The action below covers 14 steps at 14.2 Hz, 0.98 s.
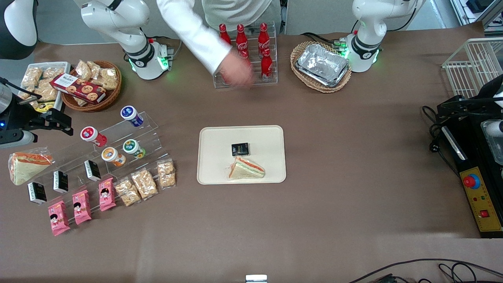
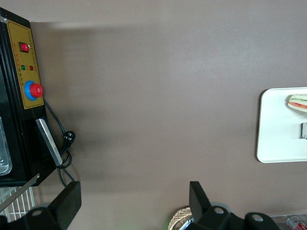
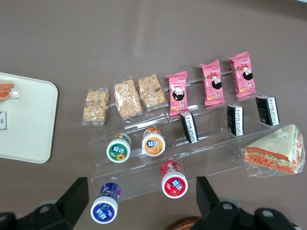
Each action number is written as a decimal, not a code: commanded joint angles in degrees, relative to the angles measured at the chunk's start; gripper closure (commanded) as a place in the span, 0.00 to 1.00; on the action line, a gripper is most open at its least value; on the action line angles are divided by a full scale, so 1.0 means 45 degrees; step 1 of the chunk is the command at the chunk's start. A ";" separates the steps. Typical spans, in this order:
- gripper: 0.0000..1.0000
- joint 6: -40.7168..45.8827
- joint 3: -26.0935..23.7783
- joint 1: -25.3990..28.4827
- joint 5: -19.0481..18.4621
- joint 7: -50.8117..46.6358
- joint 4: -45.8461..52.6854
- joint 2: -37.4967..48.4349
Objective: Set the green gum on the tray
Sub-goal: 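Move the right gripper toward the green-labelled gum bottle on the rack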
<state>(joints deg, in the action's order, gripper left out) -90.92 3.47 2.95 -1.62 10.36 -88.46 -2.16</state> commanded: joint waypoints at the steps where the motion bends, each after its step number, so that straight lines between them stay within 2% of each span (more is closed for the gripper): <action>1: 0.00 0.0107 -0.0009 0.0027 -0.0031 0.0001 0.0146 0.0011; 6: 0.00 0.0223 -0.0106 0.0066 0.0008 0.0352 -0.0009 0.0030; 8: 0.00 0.0303 -0.0185 0.0086 0.0453 0.0490 -0.0379 0.0128; 9: 0.00 0.0167 -0.0166 0.0086 0.0863 0.0548 -0.0768 0.0302; 12: 0.00 -0.0787 -0.0166 0.0124 0.0906 0.0744 -0.2503 0.1179; 14: 0.00 -0.2326 -0.0166 0.0300 0.0906 0.0744 -0.4647 0.2174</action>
<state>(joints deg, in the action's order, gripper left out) -92.85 2.52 3.47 1.39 12.73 -95.51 -0.31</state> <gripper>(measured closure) 0.000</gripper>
